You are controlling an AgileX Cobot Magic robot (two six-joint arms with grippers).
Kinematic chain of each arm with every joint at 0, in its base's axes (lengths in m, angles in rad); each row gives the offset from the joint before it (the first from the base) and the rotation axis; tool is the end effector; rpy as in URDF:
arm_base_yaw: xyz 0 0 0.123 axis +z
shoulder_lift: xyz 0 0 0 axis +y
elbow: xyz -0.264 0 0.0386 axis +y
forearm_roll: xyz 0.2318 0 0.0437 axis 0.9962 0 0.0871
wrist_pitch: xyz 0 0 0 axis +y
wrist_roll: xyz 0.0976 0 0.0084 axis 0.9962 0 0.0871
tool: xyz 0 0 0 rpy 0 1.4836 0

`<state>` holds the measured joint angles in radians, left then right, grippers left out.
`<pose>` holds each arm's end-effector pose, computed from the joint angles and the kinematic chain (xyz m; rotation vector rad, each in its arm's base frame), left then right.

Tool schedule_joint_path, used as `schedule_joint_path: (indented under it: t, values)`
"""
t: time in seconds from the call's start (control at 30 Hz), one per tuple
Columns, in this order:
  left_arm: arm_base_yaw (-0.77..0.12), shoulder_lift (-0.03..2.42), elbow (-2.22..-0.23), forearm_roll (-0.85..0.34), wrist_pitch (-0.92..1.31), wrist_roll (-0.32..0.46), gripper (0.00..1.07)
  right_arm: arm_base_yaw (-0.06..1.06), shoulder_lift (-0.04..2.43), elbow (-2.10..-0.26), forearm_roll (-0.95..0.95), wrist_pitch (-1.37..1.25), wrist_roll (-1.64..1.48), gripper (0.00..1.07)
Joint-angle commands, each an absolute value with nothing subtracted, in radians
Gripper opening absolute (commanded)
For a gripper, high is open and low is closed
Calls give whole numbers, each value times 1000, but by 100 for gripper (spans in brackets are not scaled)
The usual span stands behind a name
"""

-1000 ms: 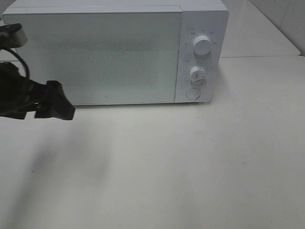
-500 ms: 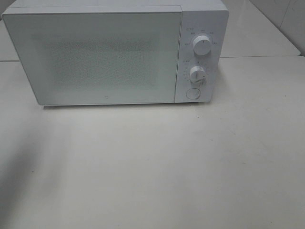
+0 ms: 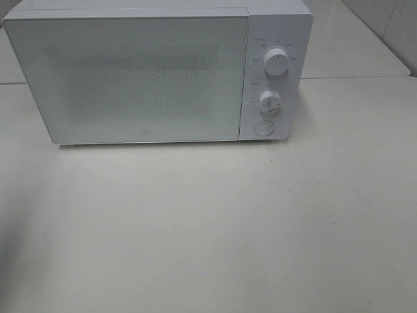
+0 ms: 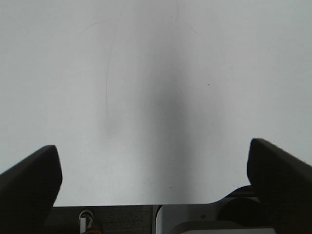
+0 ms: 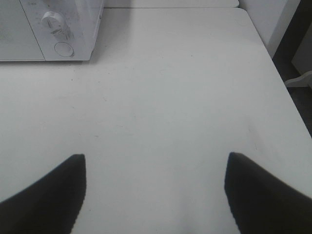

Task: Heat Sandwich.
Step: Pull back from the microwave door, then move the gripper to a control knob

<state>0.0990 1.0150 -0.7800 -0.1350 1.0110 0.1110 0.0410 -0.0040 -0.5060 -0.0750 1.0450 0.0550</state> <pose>0.1686 0.0055 0.2671 -0.0487 2.7164 -0.1155 0.0052 -0.0061 0.2695 0.0173 2.0164 -0.0284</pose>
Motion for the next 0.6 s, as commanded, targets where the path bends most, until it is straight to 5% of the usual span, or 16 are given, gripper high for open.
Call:
schedule_joint_path:
  t: [0.03, 0.6]
  values:
    - [100, 907, -716, -118, 1017, 101, 98, 34, -30, -505, -73, 1037, 52, 75]
    - [100, 451, -574, -115, 1045, 155, 98, 34, -30, -505, -73, 1037, 52, 75]
